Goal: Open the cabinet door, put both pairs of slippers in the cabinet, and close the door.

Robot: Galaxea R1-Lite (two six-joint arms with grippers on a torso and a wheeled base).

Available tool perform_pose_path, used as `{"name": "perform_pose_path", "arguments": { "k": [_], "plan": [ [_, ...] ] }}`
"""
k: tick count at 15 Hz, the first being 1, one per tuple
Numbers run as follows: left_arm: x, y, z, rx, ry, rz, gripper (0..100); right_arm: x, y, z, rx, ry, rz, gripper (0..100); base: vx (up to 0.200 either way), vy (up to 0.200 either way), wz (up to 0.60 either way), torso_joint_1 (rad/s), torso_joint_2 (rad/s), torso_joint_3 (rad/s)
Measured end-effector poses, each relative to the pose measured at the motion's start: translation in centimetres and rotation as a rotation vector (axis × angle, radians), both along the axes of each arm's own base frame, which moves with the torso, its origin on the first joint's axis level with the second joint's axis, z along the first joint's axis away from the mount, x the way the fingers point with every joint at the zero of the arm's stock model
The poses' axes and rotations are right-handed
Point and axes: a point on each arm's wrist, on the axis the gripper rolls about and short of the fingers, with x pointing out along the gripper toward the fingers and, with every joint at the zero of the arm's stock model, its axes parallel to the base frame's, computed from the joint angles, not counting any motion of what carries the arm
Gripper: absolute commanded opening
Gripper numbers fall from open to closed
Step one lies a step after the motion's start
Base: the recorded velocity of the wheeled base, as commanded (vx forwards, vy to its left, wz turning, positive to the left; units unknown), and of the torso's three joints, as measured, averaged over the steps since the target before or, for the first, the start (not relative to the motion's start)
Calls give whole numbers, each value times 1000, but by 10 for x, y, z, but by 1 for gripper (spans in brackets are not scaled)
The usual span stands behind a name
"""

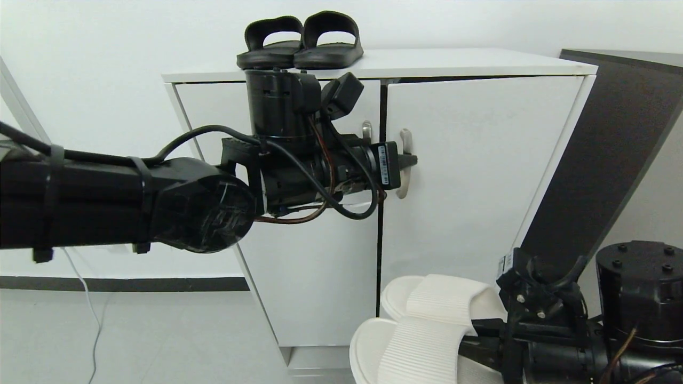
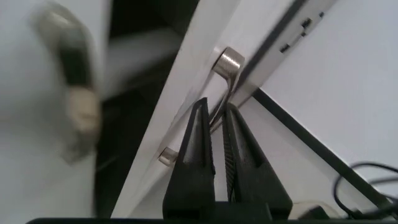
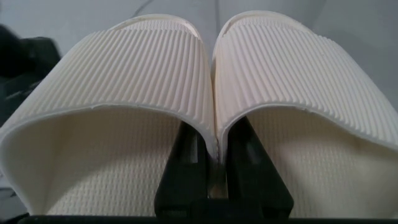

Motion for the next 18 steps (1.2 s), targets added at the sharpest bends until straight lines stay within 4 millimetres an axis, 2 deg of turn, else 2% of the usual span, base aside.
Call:
{"name": "perform_pose_path", "arguments": {
  "k": [6,10,14,18],
  "plan": [
    [-42,7,5,9,9,-55,0,-7,-5,1,8,-12,43,0,0,0,0,0,0,0],
    [-64,24,5,13,19,-59,0,-8,-5,0,4,-10,47,0,0,0,0,0,0,0],
    [-61,38,8,-12,35,-46,0,-15,-4,-2,-2,-5,71,0,0,0,0,0,0,0],
    [-50,29,10,-29,40,-95,0,-27,-4,-8,-18,8,111,0,0,0,0,0,0,0]
  ]
}}
